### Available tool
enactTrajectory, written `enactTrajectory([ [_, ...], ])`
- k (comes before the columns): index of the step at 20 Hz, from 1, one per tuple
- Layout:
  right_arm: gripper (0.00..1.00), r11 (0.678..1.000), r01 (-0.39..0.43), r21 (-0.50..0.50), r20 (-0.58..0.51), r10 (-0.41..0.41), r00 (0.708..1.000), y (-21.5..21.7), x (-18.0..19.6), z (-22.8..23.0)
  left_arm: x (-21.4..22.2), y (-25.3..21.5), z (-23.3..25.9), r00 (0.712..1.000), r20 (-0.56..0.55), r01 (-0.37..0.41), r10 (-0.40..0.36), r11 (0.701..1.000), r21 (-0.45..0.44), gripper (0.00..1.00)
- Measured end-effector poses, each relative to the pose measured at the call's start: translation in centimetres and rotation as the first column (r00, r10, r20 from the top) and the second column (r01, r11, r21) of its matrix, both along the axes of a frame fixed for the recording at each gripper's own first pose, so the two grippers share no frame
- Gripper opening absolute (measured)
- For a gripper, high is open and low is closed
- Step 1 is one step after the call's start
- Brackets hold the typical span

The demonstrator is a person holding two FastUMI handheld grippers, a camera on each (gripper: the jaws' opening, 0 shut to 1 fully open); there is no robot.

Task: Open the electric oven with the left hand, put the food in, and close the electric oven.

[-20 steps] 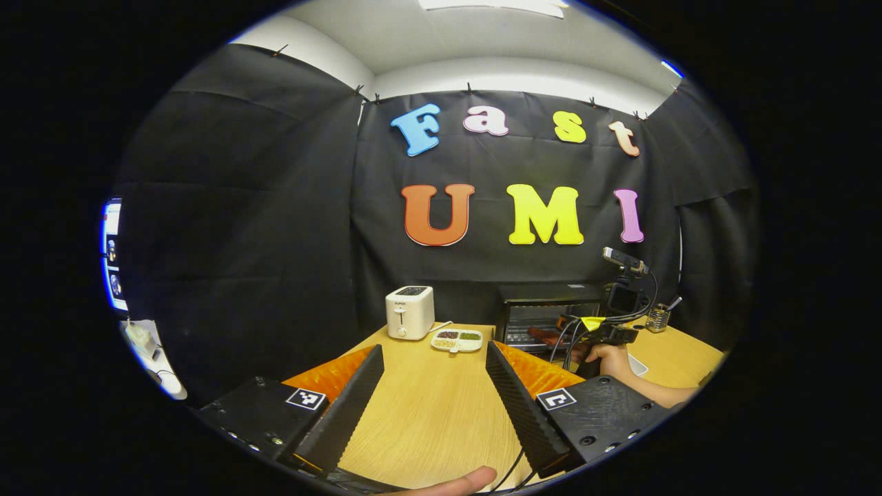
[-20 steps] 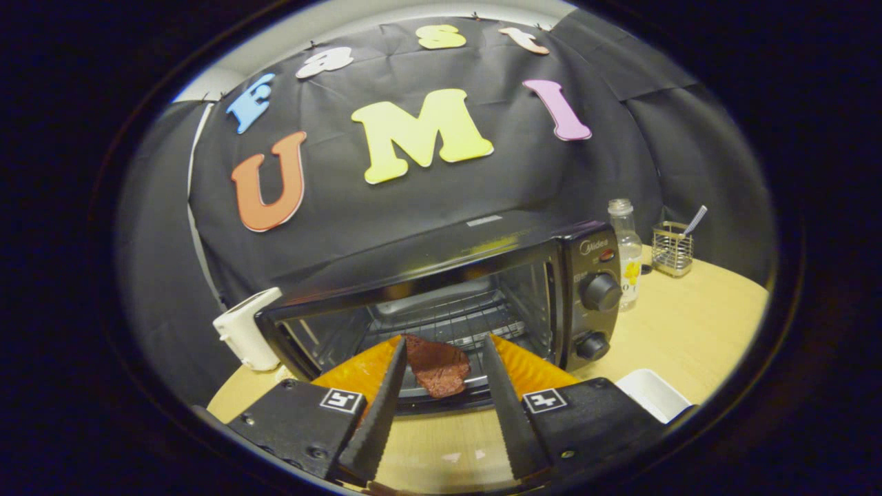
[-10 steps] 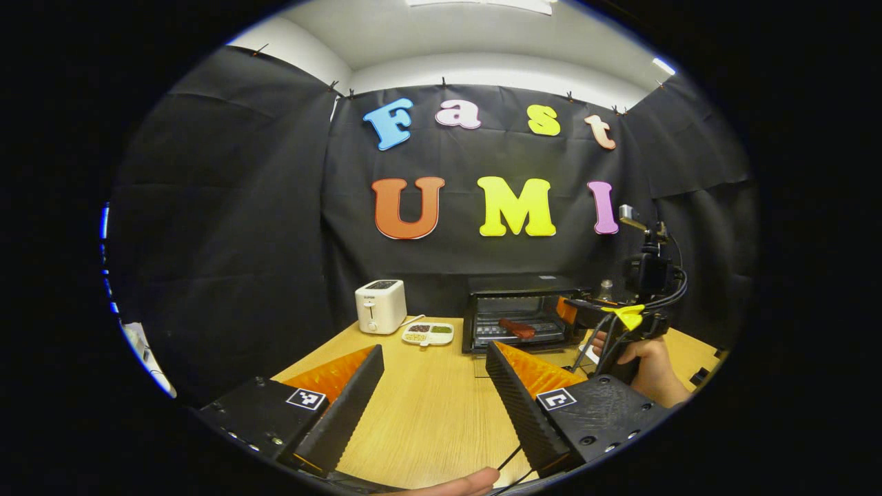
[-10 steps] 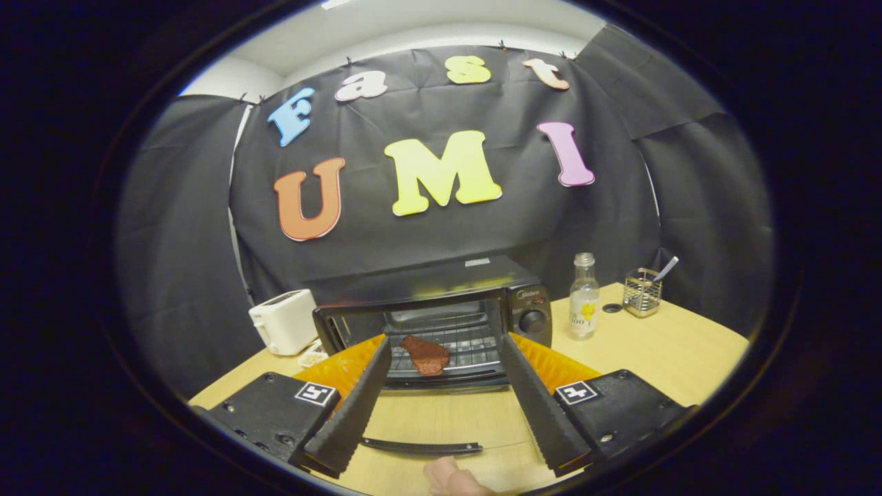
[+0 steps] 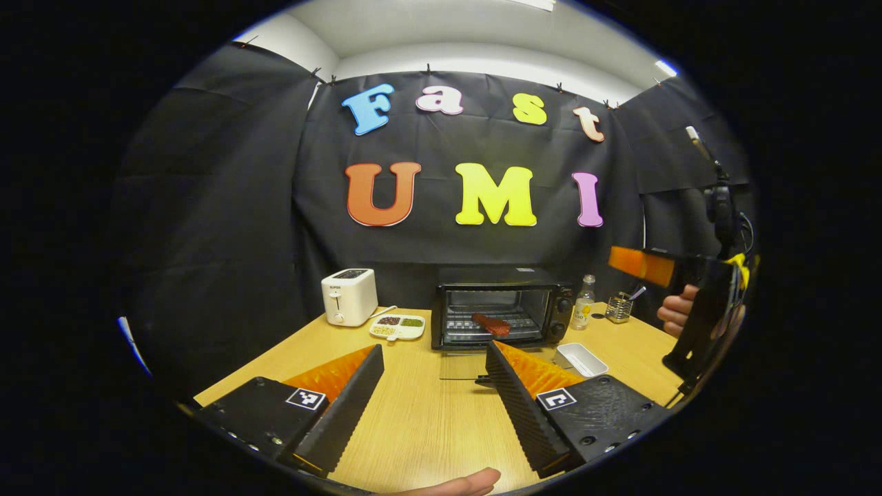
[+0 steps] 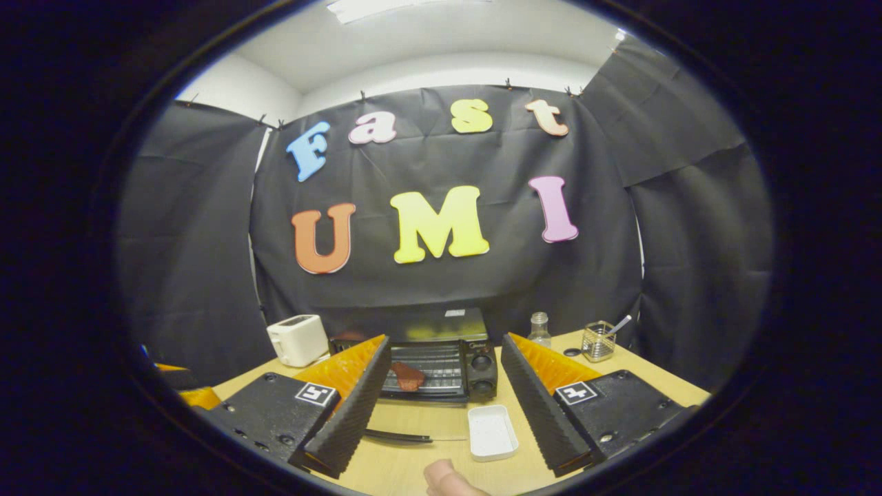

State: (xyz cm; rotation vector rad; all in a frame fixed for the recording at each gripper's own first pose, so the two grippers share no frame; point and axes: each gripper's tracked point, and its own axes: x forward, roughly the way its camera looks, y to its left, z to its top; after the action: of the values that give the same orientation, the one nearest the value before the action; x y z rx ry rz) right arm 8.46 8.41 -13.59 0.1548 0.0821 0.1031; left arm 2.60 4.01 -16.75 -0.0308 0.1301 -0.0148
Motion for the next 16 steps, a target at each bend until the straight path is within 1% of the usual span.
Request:
enactTrajectory([
  [3, 1.0, 0.999, 0.034, 0.002, 0.051, -0.034, 0.998, -3.6, -2.8, 3.3, 1.8, -2.4, -1.7, 0.998, -0.041, 0.054, -0.054, 0.999, 0.002, 0.95],
  [4, 0.96, 0.999, 0.05, 0.005, 0.072, -0.05, 0.996, -4.6, -3.6, 4.2, 2.3, -3.0, -2.2, 0.996, -0.051, 0.068, -0.067, 0.998, 0.004, 0.95],
  [6, 0.96, 0.995, 0.1, 0.013, 0.091, -0.101, 0.991, -6.6, -5.0, 5.1, 3.9, -3.9, -3.6, 0.994, -0.072, 0.08, -0.079, 0.997, 0.02, 0.95],
  [7, 1.0, 0.994, 0.106, -0.002, 0.094, -0.106, 0.99, -7.2, -5.7, 5.2, 4.7, -4.3, -4.5, 0.993, -0.085, 0.086, -0.083, 0.996, 0.029, 0.95],
  [8, 0.95, 0.994, 0.108, -0.014, 0.098, -0.106, 0.989, -7.5, -6.5, 5.4, 5.4, -4.9, -5.5, 0.991, -0.1, 0.093, -0.089, 0.995, 0.039, 0.95],
  [9, 1.0, 0.993, 0.115, -0.019, 0.109, -0.112, 0.988, -7.9, -7.3, 5.9, 6.1, -5.5, -6.4, 0.989, -0.117, 0.101, -0.095, 0.994, 0.046, 0.95],
  [10, 1.0, 0.992, 0.121, -0.027, 0.122, -0.116, 0.986, -8.5, -8.0, 6.6, 7.0, -6.5, -7.4, 0.986, -0.13, 0.116, -0.109, 0.992, 0.05, 0.95],
  [11, 0.96, 0.992, 0.125, -0.036, 0.138, -0.118, 0.983, -8.9, -8.7, 7.2, 7.5, -7.4, -8.2, 0.982, -0.14, 0.135, -0.127, 0.99, 0.046, 0.95],
  [12, 0.96, 0.99, 0.132, -0.05, 0.159, -0.123, 0.98, -9.3, -9.2, 7.7, 8.0, -8.4, -9.0, 0.978, -0.15, 0.154, -0.147, 0.987, 0.036, 0.95],
  [13, 1.0, 0.987, 0.144, -0.065, 0.177, -0.131, 0.975, -9.8, -9.7, 8.1, 8.6, -8.2, -9.4, 0.974, -0.158, 0.167, -0.161, 0.986, 0.026, 0.95],
  [14, 0.95, 0.985, 0.157, -0.078, 0.192, -0.139, 0.971, -10.3, -10.2, 8.3, 9.2, -8.7, -10.3, 0.972, -0.171, 0.17, -0.163, 0.985, 0.022, 0.95],
  [15, 1.0, 0.983, 0.165, -0.084, 0.206, -0.145, 0.968, -10.6, -10.8, 8.6, 9.7, -9.2, -11.1, 0.969, -0.184, 0.169, -0.162, 0.985, 0.023, 0.95],
  [16, 0.96, 0.981, 0.171, -0.09, 0.214, -0.148, 0.965, -10.8, -11.3, 8.9, 10.2, -9.4, -11.9, 0.967, -0.2, 0.163, -0.155, 0.986, 0.025, 0.95],
])
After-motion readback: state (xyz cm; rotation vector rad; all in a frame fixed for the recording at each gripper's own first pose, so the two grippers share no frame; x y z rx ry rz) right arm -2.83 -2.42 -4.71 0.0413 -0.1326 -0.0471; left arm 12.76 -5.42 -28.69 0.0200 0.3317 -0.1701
